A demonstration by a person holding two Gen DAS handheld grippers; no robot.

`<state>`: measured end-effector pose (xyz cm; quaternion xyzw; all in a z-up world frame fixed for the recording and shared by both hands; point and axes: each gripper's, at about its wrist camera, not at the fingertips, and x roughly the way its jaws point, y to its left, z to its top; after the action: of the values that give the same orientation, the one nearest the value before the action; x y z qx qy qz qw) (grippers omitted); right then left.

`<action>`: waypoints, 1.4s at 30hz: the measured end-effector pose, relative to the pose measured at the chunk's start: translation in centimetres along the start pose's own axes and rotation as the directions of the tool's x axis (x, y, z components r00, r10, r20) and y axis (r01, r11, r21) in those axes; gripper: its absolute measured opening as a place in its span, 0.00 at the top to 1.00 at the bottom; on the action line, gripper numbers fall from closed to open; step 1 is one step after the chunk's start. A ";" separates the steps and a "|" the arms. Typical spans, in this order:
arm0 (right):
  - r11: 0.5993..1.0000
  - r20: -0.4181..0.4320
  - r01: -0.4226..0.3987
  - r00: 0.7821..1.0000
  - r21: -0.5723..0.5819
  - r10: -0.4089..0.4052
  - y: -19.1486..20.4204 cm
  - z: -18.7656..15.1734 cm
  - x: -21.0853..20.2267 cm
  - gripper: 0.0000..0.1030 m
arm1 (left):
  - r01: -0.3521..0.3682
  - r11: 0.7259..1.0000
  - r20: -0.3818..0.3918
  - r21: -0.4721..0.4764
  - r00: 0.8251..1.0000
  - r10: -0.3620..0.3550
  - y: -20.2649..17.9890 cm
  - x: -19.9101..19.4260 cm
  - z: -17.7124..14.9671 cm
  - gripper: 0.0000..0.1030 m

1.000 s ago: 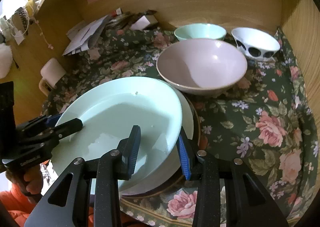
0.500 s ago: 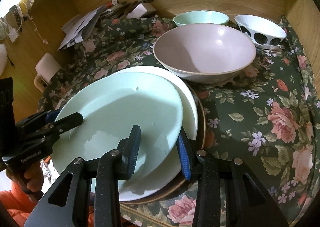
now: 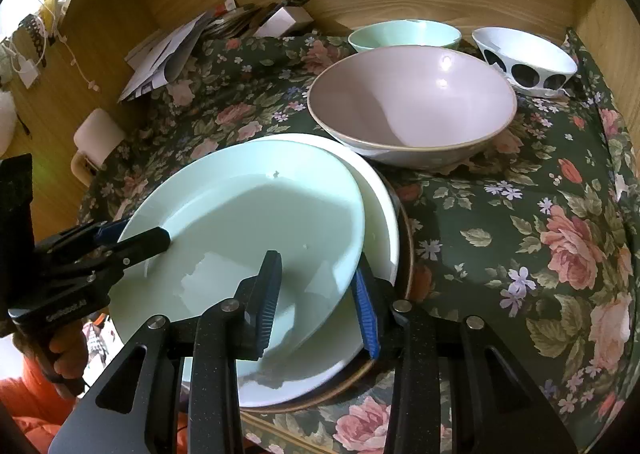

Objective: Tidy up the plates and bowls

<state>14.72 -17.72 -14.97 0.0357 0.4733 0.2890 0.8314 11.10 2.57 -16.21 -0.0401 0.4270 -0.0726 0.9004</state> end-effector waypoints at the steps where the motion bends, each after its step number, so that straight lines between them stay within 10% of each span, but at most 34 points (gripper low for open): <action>1: 1.000 0.002 0.002 1.000 0.000 -0.002 0.0 -0.1 -0.1 0.69 | 0.003 1.000 -0.006 0.000 1.000 -0.003 0.1 0.1 0.1 0.58; 19: 0.998 0.096 0.058 0.994 0.013 -0.059 -1.1 0.6 -3.8 0.69 | -0.003 1.000 0.049 -0.002 0.999 0.003 0.4 -1.7 2.3 0.58; 28: 0.993 0.189 0.114 0.975 0.023 -0.116 -2.1 2.9 -6.0 0.55 | -0.002 0.998 0.147 0.058 0.989 -0.006 -2.0 -2.8 6.2 0.38; 42: 0.986 0.196 0.155 0.966 0.067 -0.166 -5.8 6.1 -4.5 0.41 | 0.009 0.998 0.044 0.054 0.999 -0.012 -3.5 3.7 11.3 0.28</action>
<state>20.49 -23.53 -10.10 0.0475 0.3953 0.2035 0.8945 21.83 -1.38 -11.43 -0.0195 0.4044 -0.0880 0.9101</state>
